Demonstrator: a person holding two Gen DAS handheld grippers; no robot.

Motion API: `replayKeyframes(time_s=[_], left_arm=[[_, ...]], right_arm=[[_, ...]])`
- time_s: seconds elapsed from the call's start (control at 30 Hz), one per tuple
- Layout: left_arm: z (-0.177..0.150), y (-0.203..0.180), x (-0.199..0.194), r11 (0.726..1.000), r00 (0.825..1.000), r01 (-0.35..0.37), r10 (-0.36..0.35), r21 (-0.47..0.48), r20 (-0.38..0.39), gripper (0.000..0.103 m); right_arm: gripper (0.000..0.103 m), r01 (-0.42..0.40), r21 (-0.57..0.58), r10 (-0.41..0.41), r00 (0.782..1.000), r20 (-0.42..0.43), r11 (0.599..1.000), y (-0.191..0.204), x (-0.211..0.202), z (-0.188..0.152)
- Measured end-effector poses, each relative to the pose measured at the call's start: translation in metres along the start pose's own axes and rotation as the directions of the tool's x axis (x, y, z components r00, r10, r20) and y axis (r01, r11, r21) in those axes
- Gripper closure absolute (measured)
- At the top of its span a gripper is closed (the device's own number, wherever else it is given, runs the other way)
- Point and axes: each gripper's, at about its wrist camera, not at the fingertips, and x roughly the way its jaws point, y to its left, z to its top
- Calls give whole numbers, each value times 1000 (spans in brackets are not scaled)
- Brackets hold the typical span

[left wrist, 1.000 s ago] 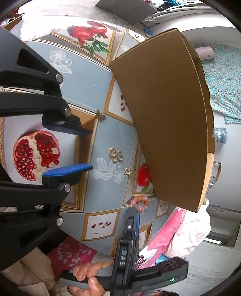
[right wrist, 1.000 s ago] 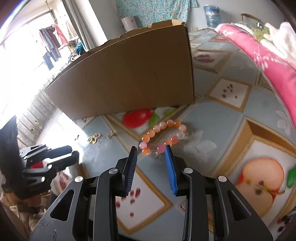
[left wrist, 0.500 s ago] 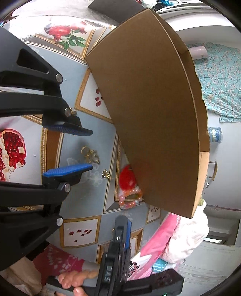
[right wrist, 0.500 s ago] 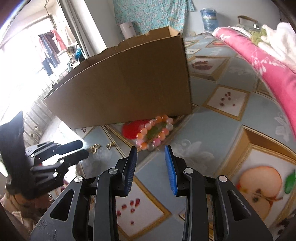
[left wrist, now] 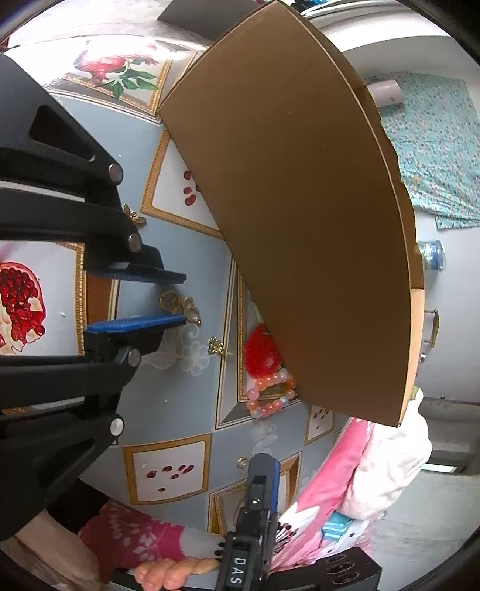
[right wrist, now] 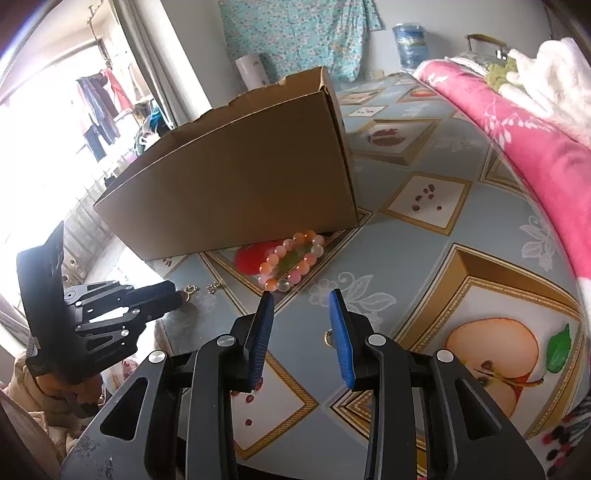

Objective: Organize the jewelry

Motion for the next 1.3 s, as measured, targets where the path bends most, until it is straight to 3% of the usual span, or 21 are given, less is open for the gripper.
replayKeyframes(time_s=[0.33,0.83,0.93,1.07,1.23,1.3], left_arm=[[0,-2,0,1000,1000,8,-8,3,2,94],[-10,1,-10,1000,1000,13,-13,-21,0,94],[-10,2,-11,1000,1000,12,-12,-25,2,94],[-11,3,-13,1000,1000,16,-15,-27,13,94],[-11,1,-16,1000,999,20,-19,-22,26,94],[-11,0,-19,1000,999,17,-16,-21,32,94]], right_arm=[[72,53,-15,-53,999,-4,998,-2,-6,-4],[72,187,-190,-200,978,-51,964,14,11,-9],[77,219,-232,-237,970,-50,948,21,14,-14],[93,213,-244,-233,971,-56,946,23,15,-15],[95,193,-206,-208,977,-53,959,16,12,-14],[103,191,-193,-204,978,-48,962,14,11,-13]])
